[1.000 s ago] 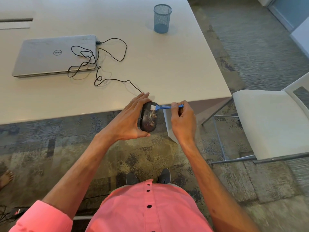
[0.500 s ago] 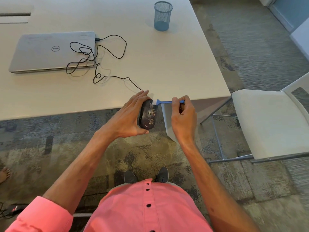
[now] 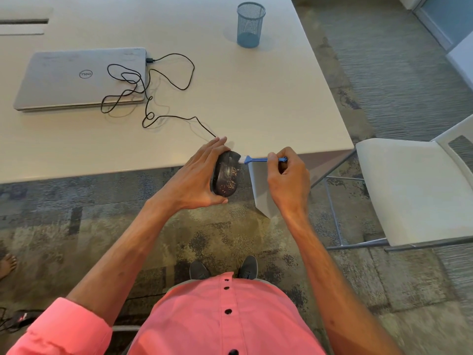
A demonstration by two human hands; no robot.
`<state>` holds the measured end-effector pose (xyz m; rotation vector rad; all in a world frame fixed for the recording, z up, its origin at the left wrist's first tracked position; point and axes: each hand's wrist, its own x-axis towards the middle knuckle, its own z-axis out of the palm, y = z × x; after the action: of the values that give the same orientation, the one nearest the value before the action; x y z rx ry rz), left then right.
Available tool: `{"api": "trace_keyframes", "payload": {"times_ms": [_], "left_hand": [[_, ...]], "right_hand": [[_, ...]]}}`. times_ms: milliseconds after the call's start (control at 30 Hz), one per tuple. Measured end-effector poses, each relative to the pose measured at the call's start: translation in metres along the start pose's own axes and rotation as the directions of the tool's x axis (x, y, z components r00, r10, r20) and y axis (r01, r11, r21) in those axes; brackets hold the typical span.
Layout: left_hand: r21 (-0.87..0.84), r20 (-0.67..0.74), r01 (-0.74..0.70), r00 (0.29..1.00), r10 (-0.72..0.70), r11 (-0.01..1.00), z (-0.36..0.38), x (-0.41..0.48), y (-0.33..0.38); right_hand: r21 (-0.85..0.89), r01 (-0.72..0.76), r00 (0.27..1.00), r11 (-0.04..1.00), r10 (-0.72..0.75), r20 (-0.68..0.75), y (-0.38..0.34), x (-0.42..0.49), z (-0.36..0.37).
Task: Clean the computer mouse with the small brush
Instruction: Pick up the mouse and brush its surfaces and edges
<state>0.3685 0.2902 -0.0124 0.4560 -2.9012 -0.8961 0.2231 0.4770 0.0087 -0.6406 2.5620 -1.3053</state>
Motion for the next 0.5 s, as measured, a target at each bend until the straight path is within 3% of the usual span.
{"api": "trace_keyframes", "payload": {"times_ms": [133, 333, 500], "left_hand": [[0.005, -0.003, -0.006, 1.0, 0.006, 1.0, 0.001, 0.002, 0.001], [0.003, -0.008, -0.008, 1.0, 0.008, 1.0, 0.0, 0.004, 0.002], [0.002, -0.005, 0.008, 1.0, -0.008, 1.0, 0.002, 0.004, 0.001]], "right_hand": [[0.092, -0.012, 0.999, 0.996, 0.008, 0.042, -0.001, 0.006, 0.001], [-0.007, -0.051, 0.997, 0.999, 0.051, 0.057, 0.005, 0.01, 0.003], [0.127, -0.048, 0.998, 0.991, 0.043, 0.036, 0.008, 0.014, -0.003]]}}
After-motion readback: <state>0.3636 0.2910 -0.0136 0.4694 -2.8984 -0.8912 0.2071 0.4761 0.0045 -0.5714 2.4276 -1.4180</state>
